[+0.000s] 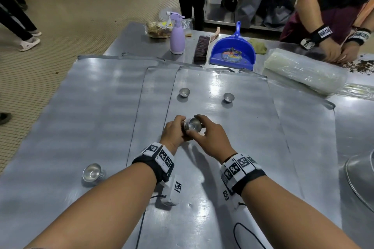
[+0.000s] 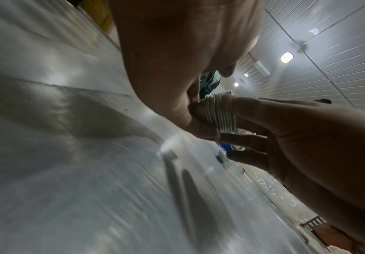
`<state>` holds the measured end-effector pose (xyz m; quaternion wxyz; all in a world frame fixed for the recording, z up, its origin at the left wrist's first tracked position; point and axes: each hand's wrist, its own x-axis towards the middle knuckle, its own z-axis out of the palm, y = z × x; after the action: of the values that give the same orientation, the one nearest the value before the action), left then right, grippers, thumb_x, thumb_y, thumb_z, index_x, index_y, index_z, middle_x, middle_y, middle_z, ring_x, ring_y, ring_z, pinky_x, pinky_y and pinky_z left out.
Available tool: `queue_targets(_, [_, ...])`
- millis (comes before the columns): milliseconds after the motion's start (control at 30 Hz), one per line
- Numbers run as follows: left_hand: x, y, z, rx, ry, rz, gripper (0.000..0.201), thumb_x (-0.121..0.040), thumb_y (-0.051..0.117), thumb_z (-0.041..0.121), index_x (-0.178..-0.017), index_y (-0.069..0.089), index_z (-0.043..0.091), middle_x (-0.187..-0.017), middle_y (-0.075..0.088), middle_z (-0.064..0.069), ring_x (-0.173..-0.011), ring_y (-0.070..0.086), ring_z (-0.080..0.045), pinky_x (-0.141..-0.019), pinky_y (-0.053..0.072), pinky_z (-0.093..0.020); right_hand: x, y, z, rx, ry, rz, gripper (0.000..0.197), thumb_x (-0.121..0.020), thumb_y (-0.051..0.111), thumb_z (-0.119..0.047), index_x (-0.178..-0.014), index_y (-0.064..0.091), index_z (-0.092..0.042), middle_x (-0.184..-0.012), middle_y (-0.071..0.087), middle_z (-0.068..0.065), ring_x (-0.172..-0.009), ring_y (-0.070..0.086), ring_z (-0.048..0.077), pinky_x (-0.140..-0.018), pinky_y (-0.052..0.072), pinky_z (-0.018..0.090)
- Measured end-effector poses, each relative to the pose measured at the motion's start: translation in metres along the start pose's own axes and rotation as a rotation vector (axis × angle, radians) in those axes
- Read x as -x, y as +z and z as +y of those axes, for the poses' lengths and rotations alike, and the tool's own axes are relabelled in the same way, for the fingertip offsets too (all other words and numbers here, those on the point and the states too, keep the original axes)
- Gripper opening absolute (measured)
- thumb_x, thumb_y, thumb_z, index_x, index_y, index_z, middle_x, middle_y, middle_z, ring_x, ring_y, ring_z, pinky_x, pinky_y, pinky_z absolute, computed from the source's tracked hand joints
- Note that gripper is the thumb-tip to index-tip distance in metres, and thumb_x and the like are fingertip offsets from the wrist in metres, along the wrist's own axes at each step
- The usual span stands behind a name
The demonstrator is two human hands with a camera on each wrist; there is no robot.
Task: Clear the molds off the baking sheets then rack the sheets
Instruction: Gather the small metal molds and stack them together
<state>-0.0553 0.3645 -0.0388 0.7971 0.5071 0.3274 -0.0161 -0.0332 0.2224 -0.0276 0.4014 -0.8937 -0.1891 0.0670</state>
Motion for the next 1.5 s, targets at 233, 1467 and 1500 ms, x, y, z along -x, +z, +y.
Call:
queue_targets(233, [-0.012,-0.004,-0.007,-0.073,-0.023,0.007,0.03,-0.088,0.063,0.035,-0.073,0.073,0.012,-0.072,0.069,-0.013,-0.07,0.067,-0.026,-0.063,0.055,-0.035,-0.002,0.0,0.015,-0.007,0.041,-0.044,0.068,-0.083,0.065,-0.064,-0.141,0.049,-0.031,-0.132,0.063,-0.01,-0.115,0.062,0.009,-0.094,0.049,0.029])
queue_targets(1467, [-0.035,-0.005,-0.027,-0.374,0.143,0.01,0.008,-0.088,0.066,0.007,-0.087,0.071,0.001,-0.075,0.07,-0.013,-0.063,0.073,-0.026,-0.069,0.061,-0.037,-0.079,-0.032,0.085,0.436,0.26,-0.038,0.042,-0.094,0.059,-0.033,-0.133,0.052,-0.021,-0.123,0.062,0.007,-0.113,0.057,0.029,-0.089,0.052,0.041])
queue_targets(1500, [-0.034,-0.005,-0.027,-0.375,0.145,0.01,0.008,-0.088,0.066,0.007,-0.087,0.071,0.001,-0.075,0.071,-0.013,-0.063,0.073,-0.026,-0.07,0.061,-0.038,-0.07,-0.028,0.083,0.449,0.243,-0.042,0.038,-0.094,0.057,-0.034,-0.131,0.055,-0.021,-0.124,0.06,0.008,-0.114,0.055,0.028,-0.09,0.05,0.041])
